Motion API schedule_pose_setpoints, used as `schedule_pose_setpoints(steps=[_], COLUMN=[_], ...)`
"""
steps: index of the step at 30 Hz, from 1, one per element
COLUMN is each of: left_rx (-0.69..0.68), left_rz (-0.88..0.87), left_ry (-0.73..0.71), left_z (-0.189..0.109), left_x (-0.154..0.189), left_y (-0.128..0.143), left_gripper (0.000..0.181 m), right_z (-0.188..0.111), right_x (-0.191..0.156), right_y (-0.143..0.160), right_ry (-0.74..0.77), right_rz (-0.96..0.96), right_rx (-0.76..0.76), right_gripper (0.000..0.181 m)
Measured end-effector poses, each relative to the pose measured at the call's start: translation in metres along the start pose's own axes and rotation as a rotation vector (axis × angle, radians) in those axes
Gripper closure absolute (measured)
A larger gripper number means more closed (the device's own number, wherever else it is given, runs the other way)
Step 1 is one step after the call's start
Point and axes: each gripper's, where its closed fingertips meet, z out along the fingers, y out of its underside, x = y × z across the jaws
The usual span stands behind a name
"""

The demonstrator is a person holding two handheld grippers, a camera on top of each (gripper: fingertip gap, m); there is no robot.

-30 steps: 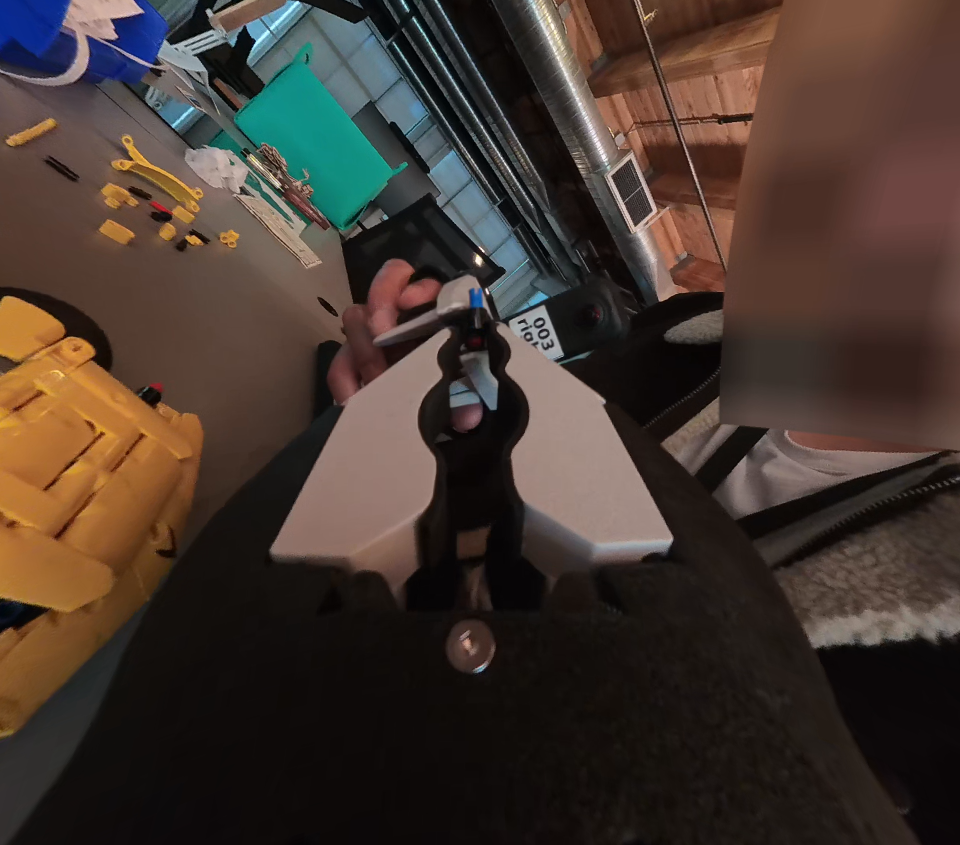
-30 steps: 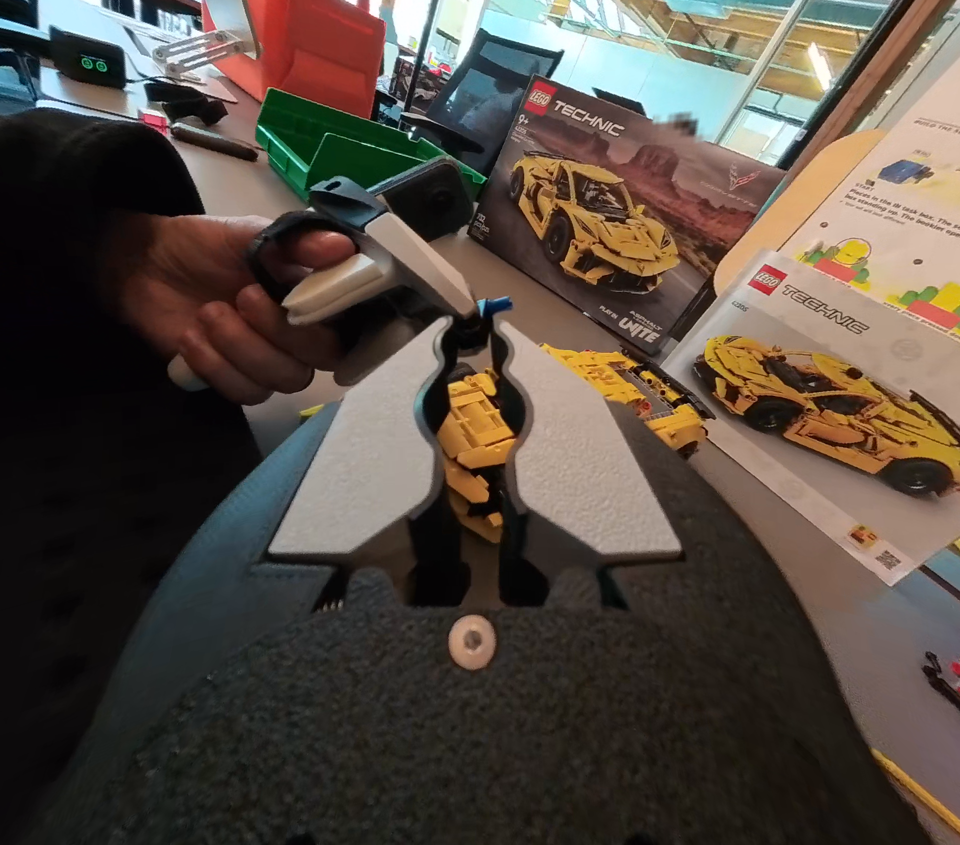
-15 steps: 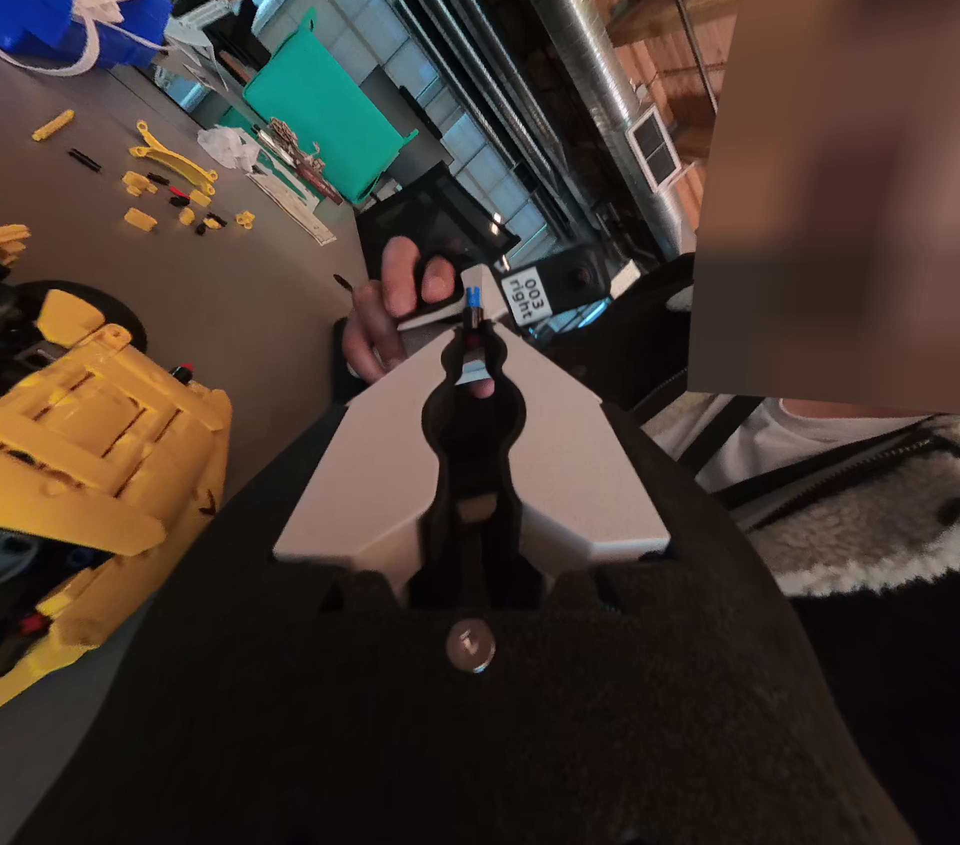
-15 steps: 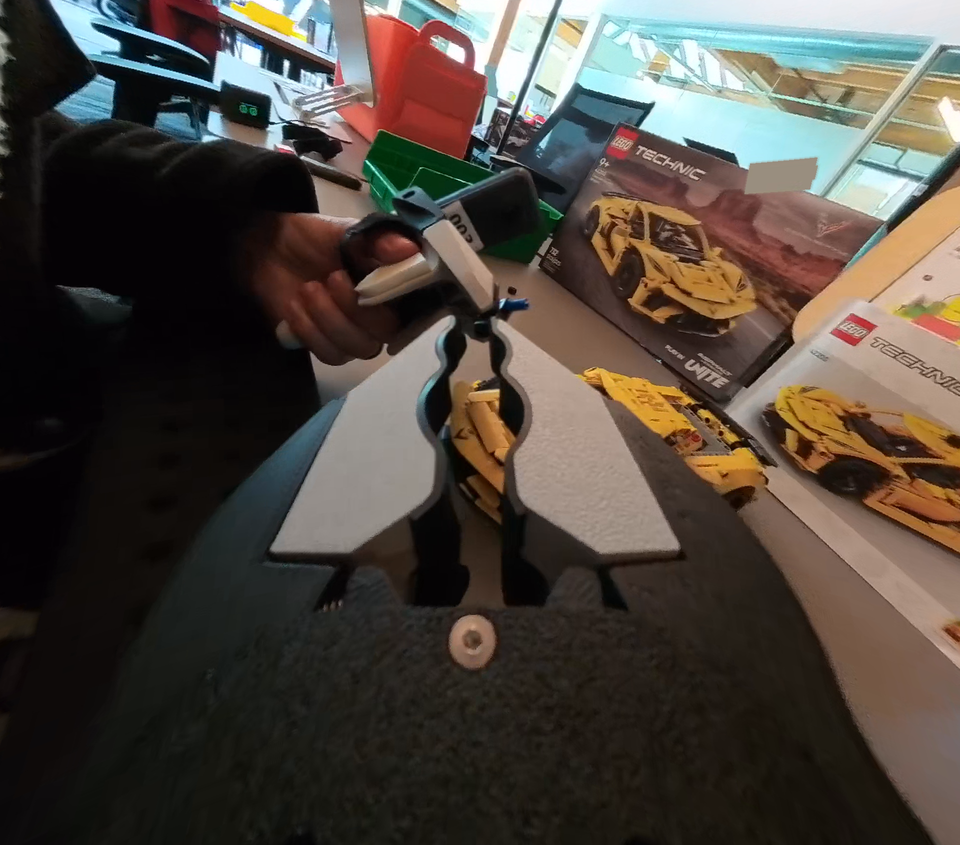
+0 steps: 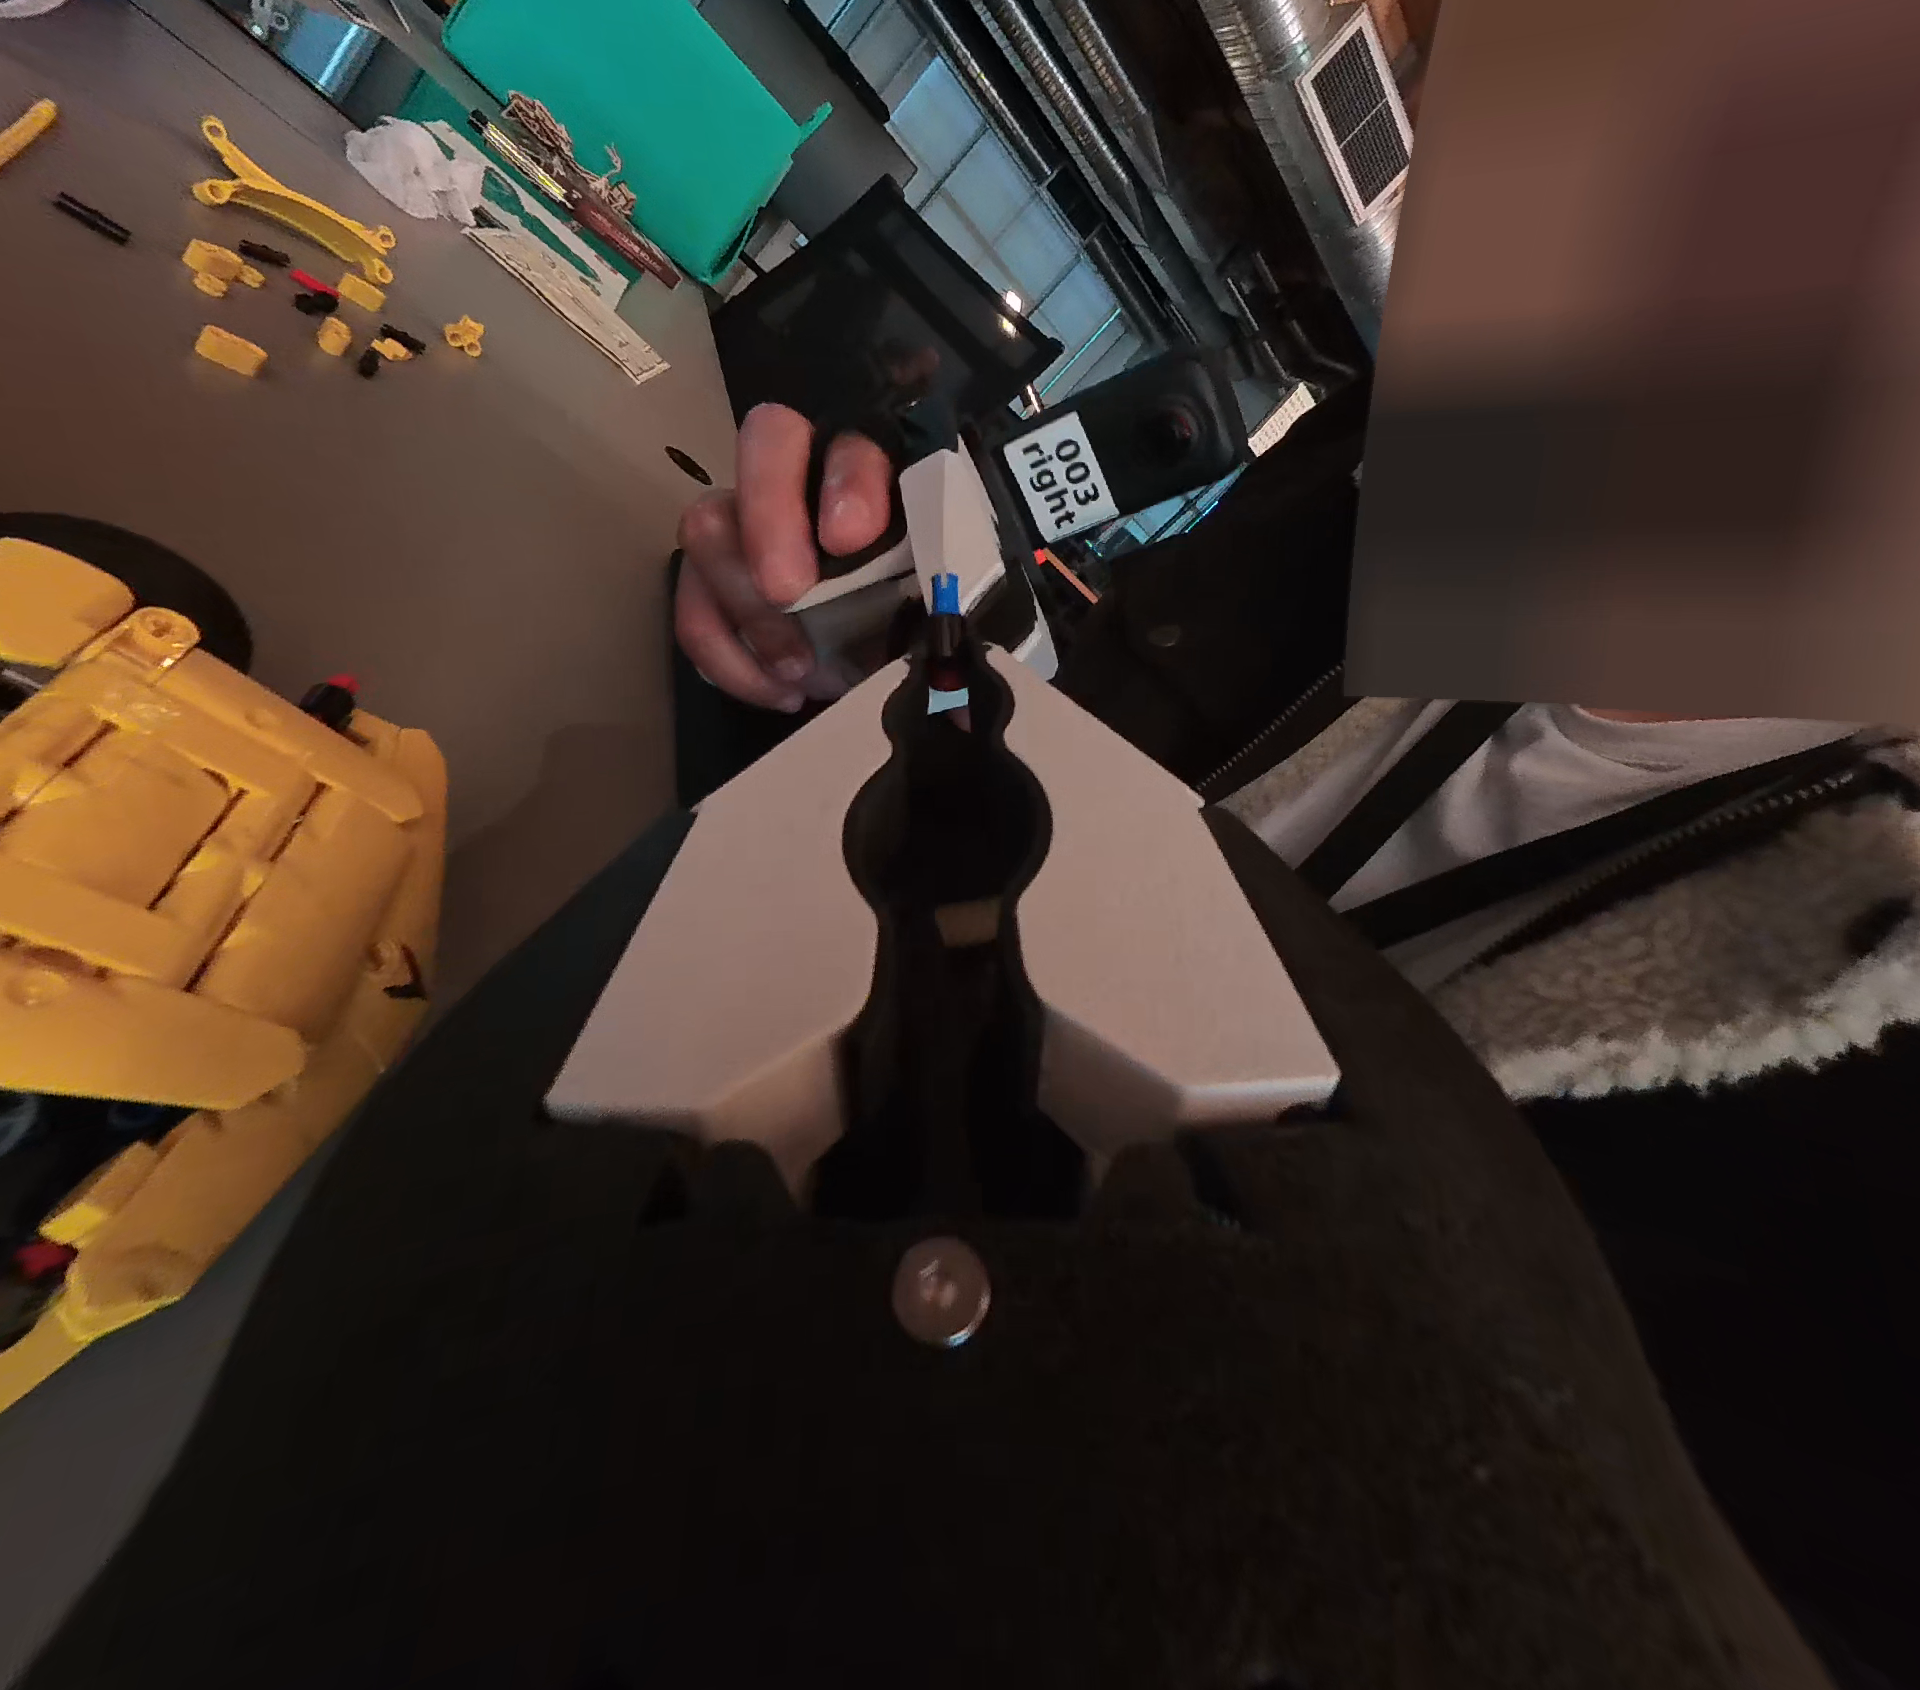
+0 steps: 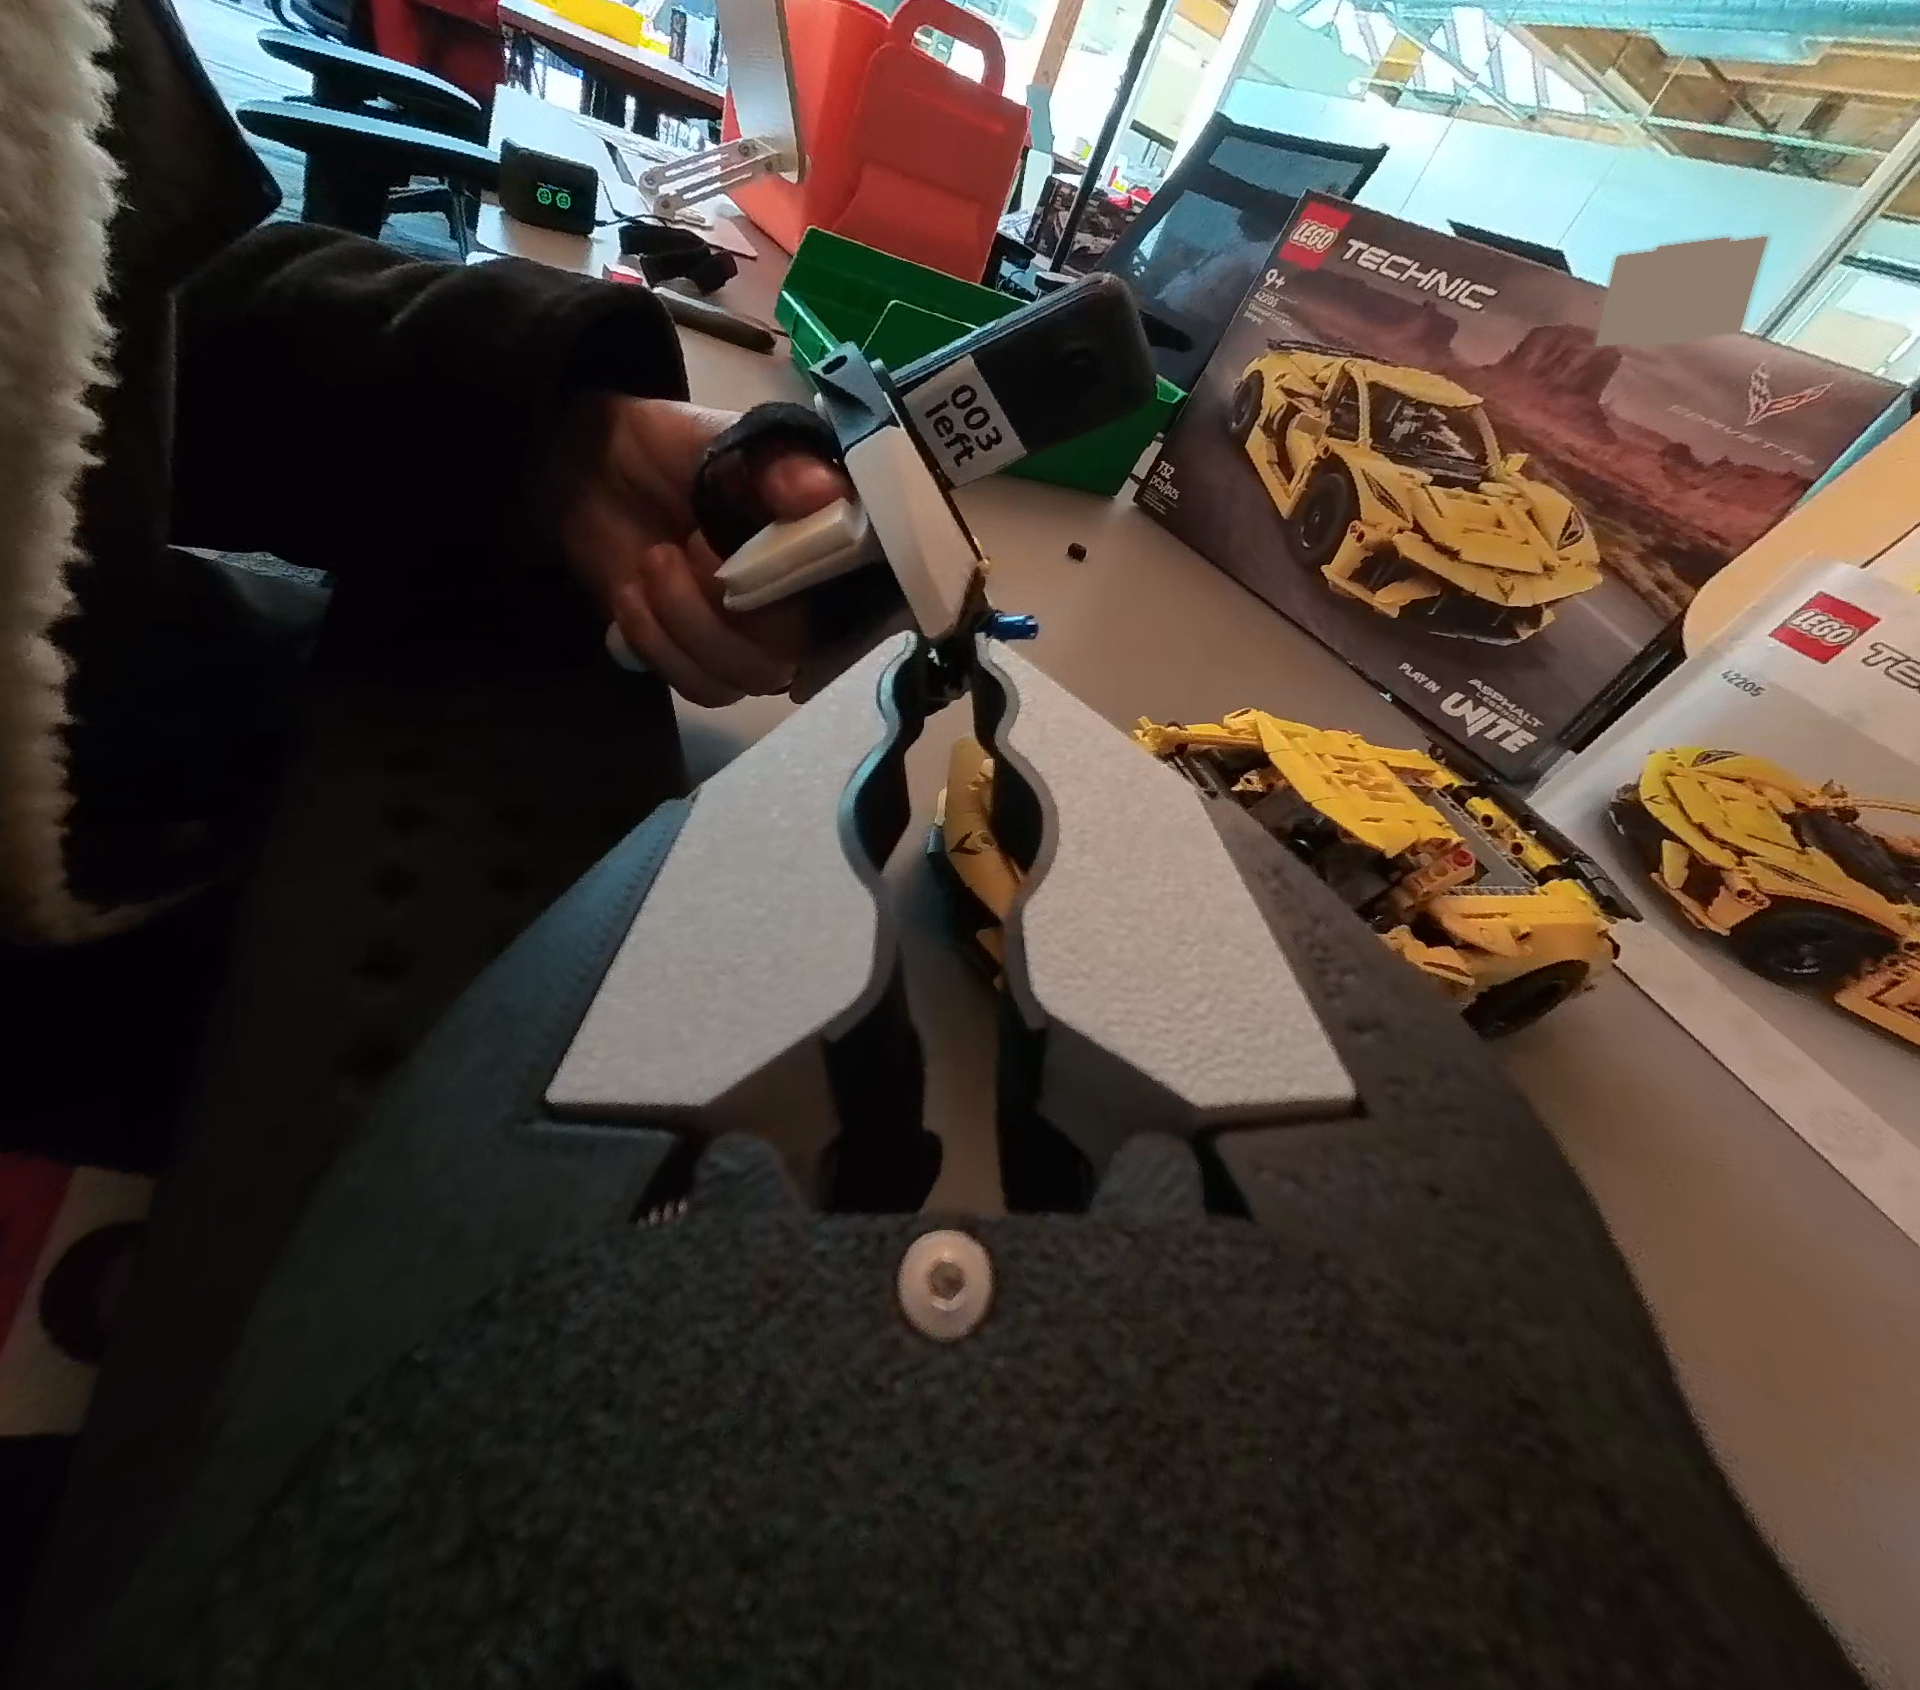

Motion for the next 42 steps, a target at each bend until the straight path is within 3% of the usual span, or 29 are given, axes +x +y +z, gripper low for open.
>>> schedule_pose_setpoints(steps=[21,42], left_rx=[0.002,0.016], left_rz=[0.063,0.010], left_ry=[0.048,0.009], left_z=[0.003,0.001], left_x=[0.012,0.002], left_y=[0.003,0.000], left_gripper=[0.176,0.175], right_z=[-0.002,-0.003], right_x=[-0.008,0.002], right_y=[-0.008,-0.003], right_ry=[-0.153,0.020], right_rz=[0.324,0.015], right_rx=[0.049,-0.013], right_gripper=[0.175,0.174])
